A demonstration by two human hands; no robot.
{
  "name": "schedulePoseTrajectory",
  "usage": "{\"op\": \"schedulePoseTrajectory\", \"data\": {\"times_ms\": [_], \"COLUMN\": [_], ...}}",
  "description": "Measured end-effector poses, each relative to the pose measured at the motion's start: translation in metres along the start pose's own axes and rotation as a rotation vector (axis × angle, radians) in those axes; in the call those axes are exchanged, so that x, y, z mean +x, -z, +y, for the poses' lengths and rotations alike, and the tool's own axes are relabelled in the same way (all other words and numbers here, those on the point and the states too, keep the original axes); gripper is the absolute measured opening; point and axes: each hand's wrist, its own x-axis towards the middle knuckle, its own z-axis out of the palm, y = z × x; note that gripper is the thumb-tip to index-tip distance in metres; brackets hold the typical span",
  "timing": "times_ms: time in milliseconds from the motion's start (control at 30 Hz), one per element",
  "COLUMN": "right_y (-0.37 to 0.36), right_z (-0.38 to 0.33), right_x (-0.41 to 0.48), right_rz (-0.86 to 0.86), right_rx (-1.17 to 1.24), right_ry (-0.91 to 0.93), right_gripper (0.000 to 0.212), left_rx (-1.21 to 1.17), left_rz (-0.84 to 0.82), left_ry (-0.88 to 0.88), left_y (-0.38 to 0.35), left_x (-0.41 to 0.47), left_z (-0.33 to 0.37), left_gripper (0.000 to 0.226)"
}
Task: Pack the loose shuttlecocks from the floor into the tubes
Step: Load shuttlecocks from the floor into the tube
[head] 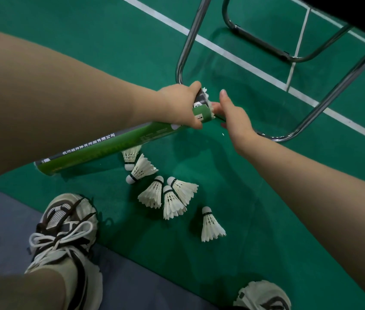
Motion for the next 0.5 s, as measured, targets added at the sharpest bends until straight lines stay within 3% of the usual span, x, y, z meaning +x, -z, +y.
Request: {"op": "schedulePoseTrajectory", "data": {"times_ms": [167, 300, 367, 500], "right_y": [-0.002, -0.002, -0.003, -0.005], "right_z": [-0.002, -0.006, -0.010, -0.013], "right_x": [0.000, 0.001, 0.002, 0.003], "right_rz": [-0.124, -0.010, 0.044, 0.147], "right_rx": [0.183, 0.320, 0.250, 0.041], "right_ry": [-0.097, -0.146, -0.111, 0.018], "right_gripper": [0.054, 0.027, 0.018, 0.025], "left_rx": [0.064, 0.071, 0.081, 0.106], "left_rz": [0.024, 0.027, 0.029, 0.072], "left_ry": [-0.007, -0.011, -0.022, -0.039], "left_y": [0.002, 0.000, -0.002, -0.001], "left_x": [0.001, 0.002, 0.002, 0.005], "left_z": [-0.002, 0.001, 0.002, 0.004], "left_gripper": [0.054, 0.054, 0.054, 0.054]}}
